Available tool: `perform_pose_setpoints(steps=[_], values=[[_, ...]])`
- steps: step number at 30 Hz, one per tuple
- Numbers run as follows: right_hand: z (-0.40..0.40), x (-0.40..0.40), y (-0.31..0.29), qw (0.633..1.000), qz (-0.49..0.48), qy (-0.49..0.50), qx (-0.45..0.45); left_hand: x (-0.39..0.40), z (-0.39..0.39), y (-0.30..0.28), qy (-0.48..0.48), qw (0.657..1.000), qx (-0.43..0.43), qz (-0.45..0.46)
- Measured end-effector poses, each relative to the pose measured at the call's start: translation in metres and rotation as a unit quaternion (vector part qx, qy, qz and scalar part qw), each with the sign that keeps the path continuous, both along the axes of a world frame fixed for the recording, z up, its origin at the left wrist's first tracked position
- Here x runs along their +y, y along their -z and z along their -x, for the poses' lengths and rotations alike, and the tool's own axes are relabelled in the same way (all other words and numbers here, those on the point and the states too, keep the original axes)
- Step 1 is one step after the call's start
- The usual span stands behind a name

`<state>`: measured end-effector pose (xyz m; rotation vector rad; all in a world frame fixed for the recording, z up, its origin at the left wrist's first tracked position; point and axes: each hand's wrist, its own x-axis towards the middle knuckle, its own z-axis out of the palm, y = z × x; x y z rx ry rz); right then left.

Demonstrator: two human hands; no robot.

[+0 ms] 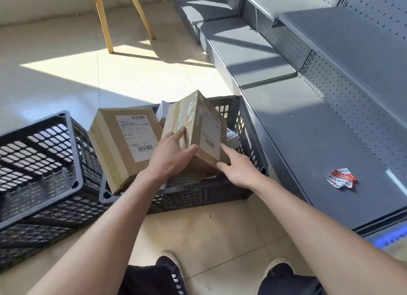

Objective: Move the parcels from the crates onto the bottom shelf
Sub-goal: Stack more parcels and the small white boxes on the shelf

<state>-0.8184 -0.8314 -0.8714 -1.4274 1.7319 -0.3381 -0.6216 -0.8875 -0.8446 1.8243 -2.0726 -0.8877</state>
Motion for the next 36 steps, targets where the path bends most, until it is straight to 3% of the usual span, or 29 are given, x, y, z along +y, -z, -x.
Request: perform_pose_setpoints(steps=[15, 27, 36], values=[[-0.019, -0.007, 0.003, 0.99, -0.032, 0.088, -0.104, 0.013, -0.014, -0.007, -0.016, 0.996, 0.084, 0.03], [-0.024, 0.01, -0.018, 0.985, 0.036, 0.14, -0.094, 0.027, -0.016, -0.023, -0.011, 0.988, 0.146, 0.053], [-0.029, 0.026, -0.032, 0.971, 0.053, 0.154, -0.178, 0.038, -0.021, -0.028, 0.004, 0.984, 0.149, 0.097]])
